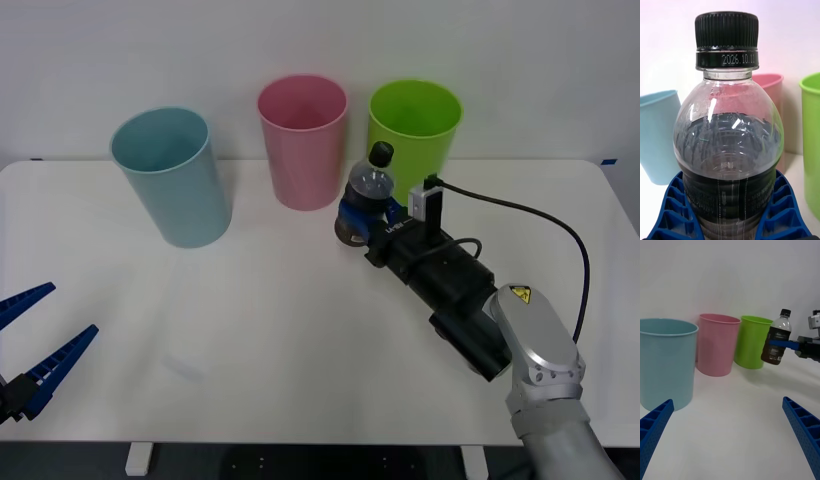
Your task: Grasp the object on the table and drop it into the matching bin: aluminum can to the light blue bin, PET bottle to the pink bin.
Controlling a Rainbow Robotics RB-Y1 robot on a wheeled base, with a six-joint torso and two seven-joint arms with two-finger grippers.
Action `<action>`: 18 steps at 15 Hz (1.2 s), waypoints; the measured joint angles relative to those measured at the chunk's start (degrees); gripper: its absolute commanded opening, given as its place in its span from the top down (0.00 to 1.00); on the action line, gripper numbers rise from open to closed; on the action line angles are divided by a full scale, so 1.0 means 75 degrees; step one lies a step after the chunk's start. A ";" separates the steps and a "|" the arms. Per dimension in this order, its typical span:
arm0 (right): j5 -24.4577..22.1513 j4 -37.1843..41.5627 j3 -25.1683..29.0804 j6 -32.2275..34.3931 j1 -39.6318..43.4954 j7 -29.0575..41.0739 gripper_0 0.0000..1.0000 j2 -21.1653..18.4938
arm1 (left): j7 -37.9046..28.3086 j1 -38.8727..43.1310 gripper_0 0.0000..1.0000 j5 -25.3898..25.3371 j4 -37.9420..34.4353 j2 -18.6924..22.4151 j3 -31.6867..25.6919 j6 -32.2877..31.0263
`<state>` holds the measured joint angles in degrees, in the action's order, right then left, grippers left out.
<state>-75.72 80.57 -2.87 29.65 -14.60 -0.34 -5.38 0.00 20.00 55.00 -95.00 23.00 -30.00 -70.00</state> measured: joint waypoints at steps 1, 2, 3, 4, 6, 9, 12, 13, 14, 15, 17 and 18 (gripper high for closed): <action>0.0003 0.0212 -0.0057 0.0003 0.0002 0.0253 1.00 -0.0095 | 0.0000 0.0000 0.00 0.0000 0.0000 0.0000 0.0000 0.0000; 0.0003 0.0420 -0.0091 -0.0001 0.0002 0.0520 1.00 -0.0193 | 0.0000 0.0000 0.00 0.0000 0.0000 0.0000 0.0000 0.0000; -0.0002 0.0626 -0.0111 0.0000 0.0002 0.0768 1.00 -0.0283 | 0.0000 0.0000 0.00 0.0000 0.0000 0.0000 0.0000 0.0000; -0.0004 0.0811 -0.0124 0.0005 0.0003 0.0997 1.00 -0.0375 | 0.0000 0.0000 0.00 0.0000 0.0000 0.0000 0.0000 0.0000; -0.0013 0.1255 -0.0204 0.0016 -0.0041 0.1544 1.00 -0.0661 | 0.0000 0.0000 0.00 0.0000 0.0000 0.0000 0.0000 0.0000; -0.0016 0.1590 -0.0366 0.0057 -0.0385 0.2342 1.00 -0.1175 | 0.0000 0.0000 0.00 0.0000 0.0000 0.0000 0.0000 0.0000; -0.0016 0.1583 -0.0429 0.0077 -0.0920 0.2622 1.00 -0.1603 | 0.0000 0.0000 0.00 0.0000 0.0000 0.0000 0.0000 0.0000; -0.0016 0.1533 -0.0447 0.0086 -0.1108 0.2674 1.00 -0.1715 | 0.0000 0.0000 0.00 0.0000 0.0000 0.0000 0.0000 0.0000; -0.0017 0.1414 -0.0463 0.0114 -0.1330 0.2717 1.00 -0.1801 | 0.0000 0.0000 0.00 0.0000 0.0000 0.0000 0.0000 0.0000; -0.0017 0.1213 -0.0472 0.0175 -0.1592 0.2740 1.00 -0.1860 | 0.0000 0.0000 0.00 0.0000 0.0000 0.0000 0.0000 0.0000; -0.0017 0.0666 -0.0473 0.0316 -0.2173 0.2758 1.00 -0.1916 | 0.0000 0.0000 0.00 0.0000 0.0000 0.0000 0.0000 0.0000; -0.0017 0.0327 -0.0474 0.0375 -0.2498 0.2753 1.00 -0.1918 | 0.0000 0.0000 0.00 0.0000 0.0000 0.0000 0.0000 0.0000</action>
<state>-75.84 83.02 -6.42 32.46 -33.34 20.31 -19.77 0.00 20.00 55.00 -95.00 23.00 -30.00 -70.00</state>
